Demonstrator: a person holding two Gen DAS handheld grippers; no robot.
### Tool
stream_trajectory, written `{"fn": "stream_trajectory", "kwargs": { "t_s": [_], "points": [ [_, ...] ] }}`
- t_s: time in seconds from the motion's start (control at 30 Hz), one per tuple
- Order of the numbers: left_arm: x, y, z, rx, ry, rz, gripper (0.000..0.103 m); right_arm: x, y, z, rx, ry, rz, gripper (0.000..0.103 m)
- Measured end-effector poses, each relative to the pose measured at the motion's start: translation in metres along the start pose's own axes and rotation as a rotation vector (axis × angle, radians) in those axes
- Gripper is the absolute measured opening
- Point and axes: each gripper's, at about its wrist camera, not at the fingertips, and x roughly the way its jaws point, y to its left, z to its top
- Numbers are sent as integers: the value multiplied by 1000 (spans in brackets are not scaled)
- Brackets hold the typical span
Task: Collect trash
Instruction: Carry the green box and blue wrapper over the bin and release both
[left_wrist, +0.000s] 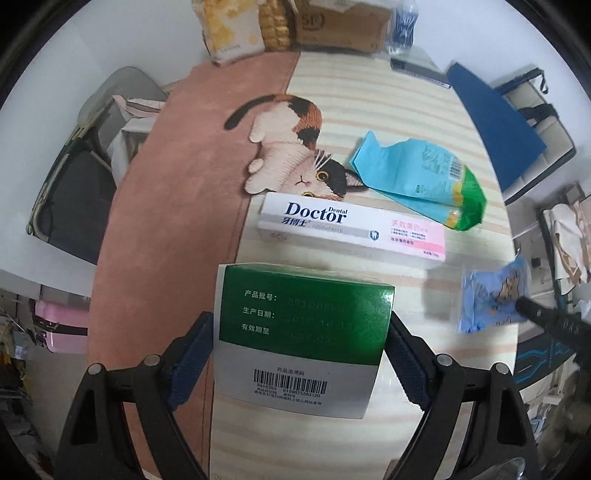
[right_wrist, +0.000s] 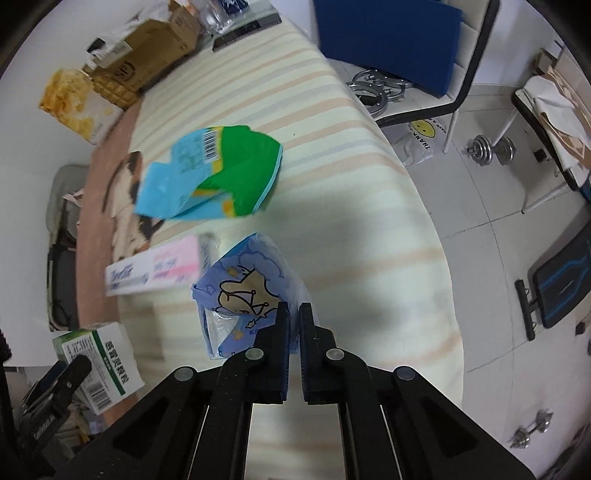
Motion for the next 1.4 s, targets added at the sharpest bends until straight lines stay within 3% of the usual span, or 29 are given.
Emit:
{"fn": "stream_trajectory", "kwargs": {
  "t_s": [0.17,0.4,0.6,0.77,0.93,1.1,1.3,1.4],
  "points": [
    [-36,20,-43,12,-58,-45,88,-38,8,-66,8,-45,19,4],
    [-93,60,-137,57,-130,-115,88,-90,16,-207,56,-123,38,4],
    [-121,92,-226,127,-110,-159,88,-126,11,-348,118,-163,27,4],
    [-118,105,-293,139,-32,-193,88,-127,-6,-449,171,-116,29,4],
    [-85,100,-352,145,73,-191,88,-93,-33,-526,207,-14,15,4],
    [-14,94,-400,114,203,-157,88,-26,-66,-576,208,115,-19,4],
    [106,81,-431,75,307,-132,88,84,-107,-603,224,198,-56,4],
    [171,75,-441,56,370,-157,89,144,-121,-604,233,216,-71,4]
  ]
}}
